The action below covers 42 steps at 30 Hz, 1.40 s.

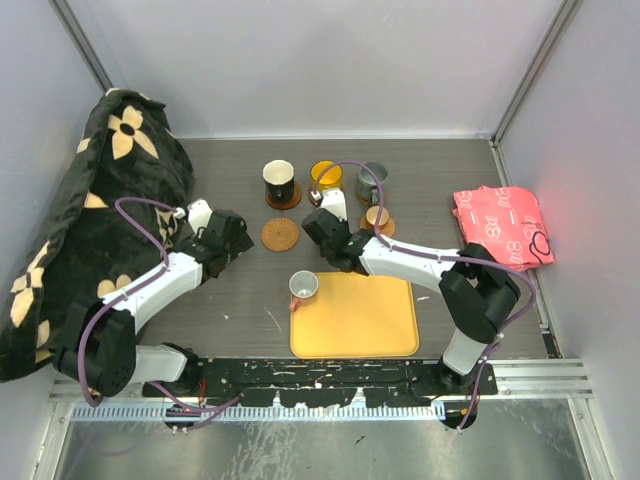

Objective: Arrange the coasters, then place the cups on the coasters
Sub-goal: Place the cup on the coaster.

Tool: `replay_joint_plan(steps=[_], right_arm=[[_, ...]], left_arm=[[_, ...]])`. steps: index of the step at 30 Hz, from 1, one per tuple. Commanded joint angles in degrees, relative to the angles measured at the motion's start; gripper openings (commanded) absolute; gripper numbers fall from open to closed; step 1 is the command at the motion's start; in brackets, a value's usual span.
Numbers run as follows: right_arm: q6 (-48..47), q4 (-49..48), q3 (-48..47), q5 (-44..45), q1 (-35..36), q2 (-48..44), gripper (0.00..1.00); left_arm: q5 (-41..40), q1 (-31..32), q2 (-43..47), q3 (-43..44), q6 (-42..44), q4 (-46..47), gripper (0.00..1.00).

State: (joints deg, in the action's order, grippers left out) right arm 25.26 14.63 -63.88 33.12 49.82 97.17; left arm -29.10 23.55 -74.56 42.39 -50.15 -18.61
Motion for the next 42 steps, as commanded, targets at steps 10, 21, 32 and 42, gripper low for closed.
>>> replay_joint_plan(steps=[10, 21, 32, 42], right_arm=[[-2.9, -13.8, 1.4, 1.7, -2.2, -1.0, 0.01], [-3.3, -15.1, 1.0, 1.1, -2.6, 0.4, 0.01], [-3.4, -15.5, 0.3, 1.0, -2.6, 1.1, 0.00], [-3.3, -15.5, -0.6, 0.8, -2.6, 1.9, 0.01]], left_arm=[[-0.6, -0.1, -1.5, 0.8, 0.3, 2.9, 0.98], [-0.5, -0.2, -2.2, 1.2, 0.3, 2.9, 0.98], [-0.4, -0.1, -2.3, 1.3, 0.3, 2.9, 0.98], [-0.4, -0.1, -2.4, 1.3, 0.3, 3.0, 0.98]])
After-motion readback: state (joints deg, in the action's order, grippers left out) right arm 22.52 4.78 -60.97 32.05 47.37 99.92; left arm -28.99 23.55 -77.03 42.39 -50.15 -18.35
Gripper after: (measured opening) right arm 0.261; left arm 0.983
